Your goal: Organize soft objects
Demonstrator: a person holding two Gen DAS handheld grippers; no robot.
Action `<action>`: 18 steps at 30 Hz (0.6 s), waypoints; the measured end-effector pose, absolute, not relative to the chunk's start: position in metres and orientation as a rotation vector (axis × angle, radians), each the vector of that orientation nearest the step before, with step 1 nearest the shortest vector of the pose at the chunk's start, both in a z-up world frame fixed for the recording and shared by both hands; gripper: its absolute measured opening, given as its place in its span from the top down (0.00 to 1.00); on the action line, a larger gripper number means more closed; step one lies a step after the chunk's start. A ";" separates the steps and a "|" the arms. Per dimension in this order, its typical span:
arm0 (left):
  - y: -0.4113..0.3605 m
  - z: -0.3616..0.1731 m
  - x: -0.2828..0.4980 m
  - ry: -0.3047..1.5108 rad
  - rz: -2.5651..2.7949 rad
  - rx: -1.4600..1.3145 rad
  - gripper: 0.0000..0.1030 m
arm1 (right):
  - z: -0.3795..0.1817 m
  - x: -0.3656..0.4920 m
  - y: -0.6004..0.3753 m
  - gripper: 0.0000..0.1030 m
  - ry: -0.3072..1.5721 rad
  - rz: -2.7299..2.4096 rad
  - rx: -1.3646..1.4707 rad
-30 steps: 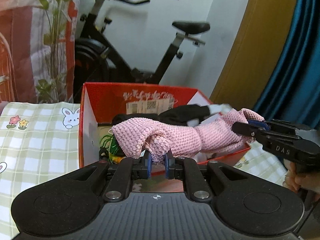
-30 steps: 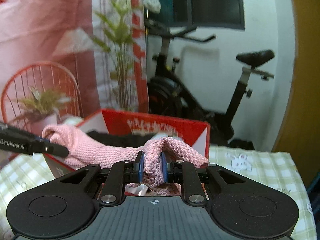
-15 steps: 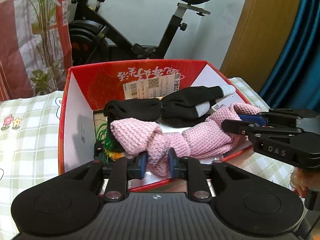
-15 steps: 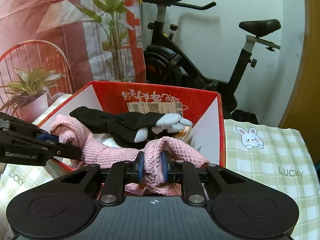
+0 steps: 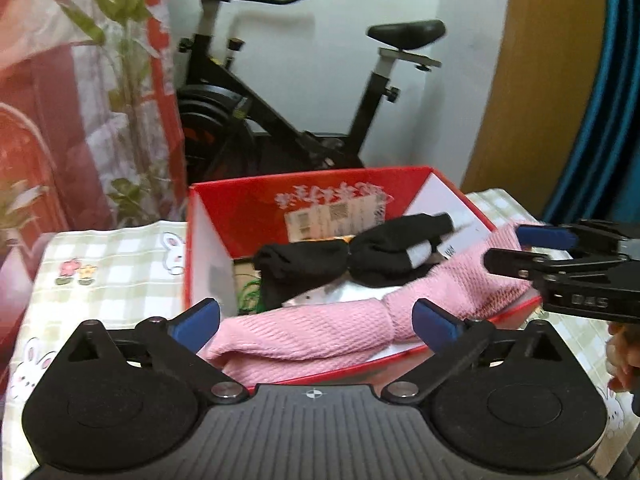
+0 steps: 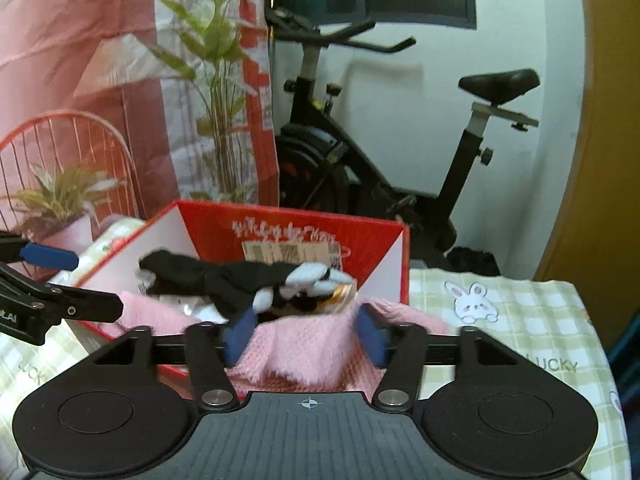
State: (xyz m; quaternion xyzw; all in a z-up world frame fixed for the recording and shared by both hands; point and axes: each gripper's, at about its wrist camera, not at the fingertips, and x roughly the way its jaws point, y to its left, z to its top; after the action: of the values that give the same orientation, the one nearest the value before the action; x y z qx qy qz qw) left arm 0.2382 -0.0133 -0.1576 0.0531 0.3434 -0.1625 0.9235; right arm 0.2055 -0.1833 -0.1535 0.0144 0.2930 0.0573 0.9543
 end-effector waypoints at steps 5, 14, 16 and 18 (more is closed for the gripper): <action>-0.006 -0.145 0.227 0.655 -0.270 0.070 0.00 | -0.139 0.192 -0.190 0.03 0.542 0.106 0.062; 0.001 -0.137 0.217 0.622 -0.148 0.046 0.00 | -0.132 0.176 -0.195 0.00 0.503 0.092 0.103; 0.001 -0.136 0.214 0.605 -0.139 0.063 0.00 | -0.132 0.174 -0.195 0.00 0.499 0.083 0.107; 0.000 -0.134 0.213 0.614 -0.134 0.083 0.00 | -0.131 0.171 -0.195 0.00 0.496 0.076 0.109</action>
State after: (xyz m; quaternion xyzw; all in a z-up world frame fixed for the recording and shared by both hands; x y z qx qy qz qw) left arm 0.2132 0.0002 -0.1339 0.0406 0.3019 -0.0659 0.9502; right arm 0.1713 -0.1947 -0.1307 0.0538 0.2451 0.0375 0.9673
